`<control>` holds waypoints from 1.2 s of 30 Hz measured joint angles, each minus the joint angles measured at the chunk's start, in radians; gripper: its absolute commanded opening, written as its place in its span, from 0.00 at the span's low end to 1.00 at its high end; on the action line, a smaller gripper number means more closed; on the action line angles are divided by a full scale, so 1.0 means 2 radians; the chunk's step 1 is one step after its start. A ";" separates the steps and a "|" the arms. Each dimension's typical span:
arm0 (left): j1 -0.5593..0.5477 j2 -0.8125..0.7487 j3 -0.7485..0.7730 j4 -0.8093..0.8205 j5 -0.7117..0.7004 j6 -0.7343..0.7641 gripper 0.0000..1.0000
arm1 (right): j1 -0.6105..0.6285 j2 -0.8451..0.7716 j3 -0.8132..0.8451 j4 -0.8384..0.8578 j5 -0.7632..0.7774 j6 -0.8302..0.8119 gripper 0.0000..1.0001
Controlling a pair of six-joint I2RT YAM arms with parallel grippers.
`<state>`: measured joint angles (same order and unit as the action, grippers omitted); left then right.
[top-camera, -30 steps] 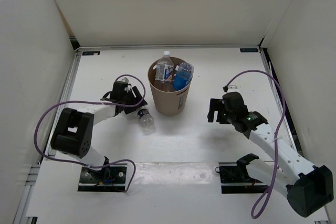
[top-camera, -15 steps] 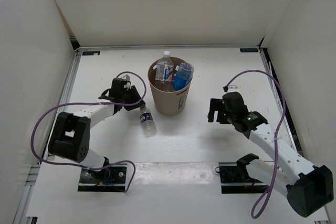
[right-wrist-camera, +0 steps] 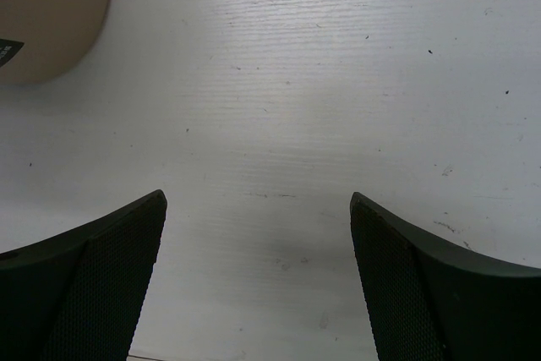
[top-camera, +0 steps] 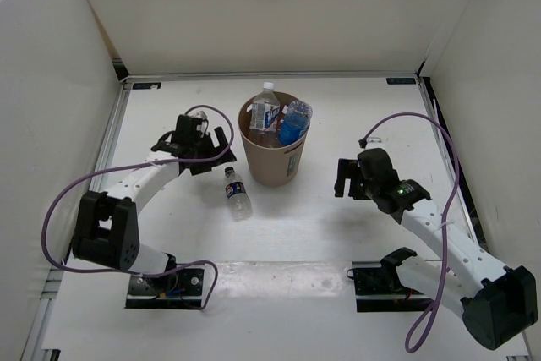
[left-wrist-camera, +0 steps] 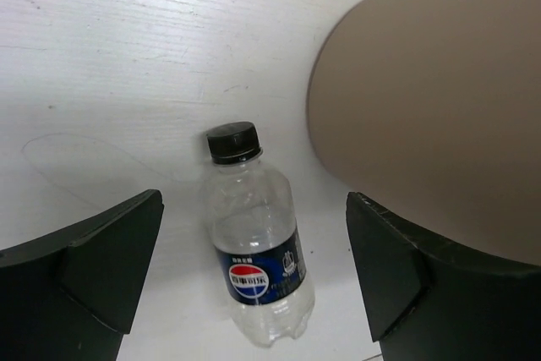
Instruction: Put the plastic bottles in the bin
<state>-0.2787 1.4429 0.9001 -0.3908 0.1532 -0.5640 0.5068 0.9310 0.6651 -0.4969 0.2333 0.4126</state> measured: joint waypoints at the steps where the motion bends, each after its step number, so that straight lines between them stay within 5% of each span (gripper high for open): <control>1: 0.000 0.000 0.010 -0.014 -0.002 0.000 1.00 | 0.001 0.000 0.000 0.000 0.000 0.000 0.90; 15: -0.031 0.020 -0.019 -0.036 0.006 -0.066 1.00 | 0.009 0.000 0.000 0.000 0.004 0.001 0.90; 20: -0.051 0.045 -0.019 -0.017 0.008 -0.080 0.77 | 0.009 0.000 0.000 0.000 0.004 0.002 0.90; 36: -0.058 0.060 -0.018 -0.003 0.007 -0.085 0.57 | 0.006 0.000 0.000 0.000 0.004 0.002 0.90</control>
<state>-0.3950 1.5635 0.8646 -0.3965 0.1673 -0.7338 0.5186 0.9314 0.6651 -0.4973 0.2417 0.4164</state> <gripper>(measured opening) 0.648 0.904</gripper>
